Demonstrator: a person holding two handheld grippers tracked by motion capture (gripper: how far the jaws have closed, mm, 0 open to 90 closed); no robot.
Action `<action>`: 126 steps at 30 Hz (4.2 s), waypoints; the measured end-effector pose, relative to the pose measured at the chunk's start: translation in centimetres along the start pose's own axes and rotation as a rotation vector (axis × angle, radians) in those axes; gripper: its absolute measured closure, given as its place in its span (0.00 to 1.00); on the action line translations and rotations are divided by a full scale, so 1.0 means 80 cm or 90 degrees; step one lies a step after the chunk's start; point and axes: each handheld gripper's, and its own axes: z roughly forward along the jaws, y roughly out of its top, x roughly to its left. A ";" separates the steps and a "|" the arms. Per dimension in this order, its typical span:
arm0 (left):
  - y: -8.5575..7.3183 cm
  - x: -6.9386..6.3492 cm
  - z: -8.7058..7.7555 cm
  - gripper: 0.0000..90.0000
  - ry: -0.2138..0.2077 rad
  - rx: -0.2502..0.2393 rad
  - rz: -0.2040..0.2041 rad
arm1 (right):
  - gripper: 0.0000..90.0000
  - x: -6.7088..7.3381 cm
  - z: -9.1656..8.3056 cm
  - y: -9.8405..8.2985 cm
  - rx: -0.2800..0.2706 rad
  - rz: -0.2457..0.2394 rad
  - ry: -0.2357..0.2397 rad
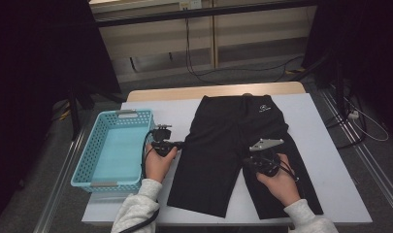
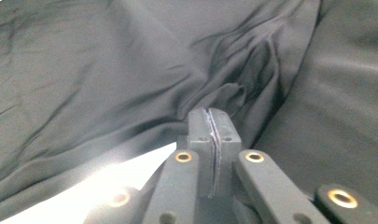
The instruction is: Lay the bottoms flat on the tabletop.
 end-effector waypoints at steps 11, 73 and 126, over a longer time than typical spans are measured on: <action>-0.003 -0.009 -0.005 0.30 0.018 -0.003 0.016 | 0.87 0.031 -0.009 0.006 -0.019 -0.054 0.039; -0.038 -0.031 -0.025 0.76 0.032 0.059 0.025 | 0.95 0.082 0.001 -0.008 0.040 -0.142 0.162; -0.036 -0.036 -0.033 0.16 0.007 0.032 0.133 | 0.98 -0.121 -0.095 -0.095 0.012 0.149 -0.175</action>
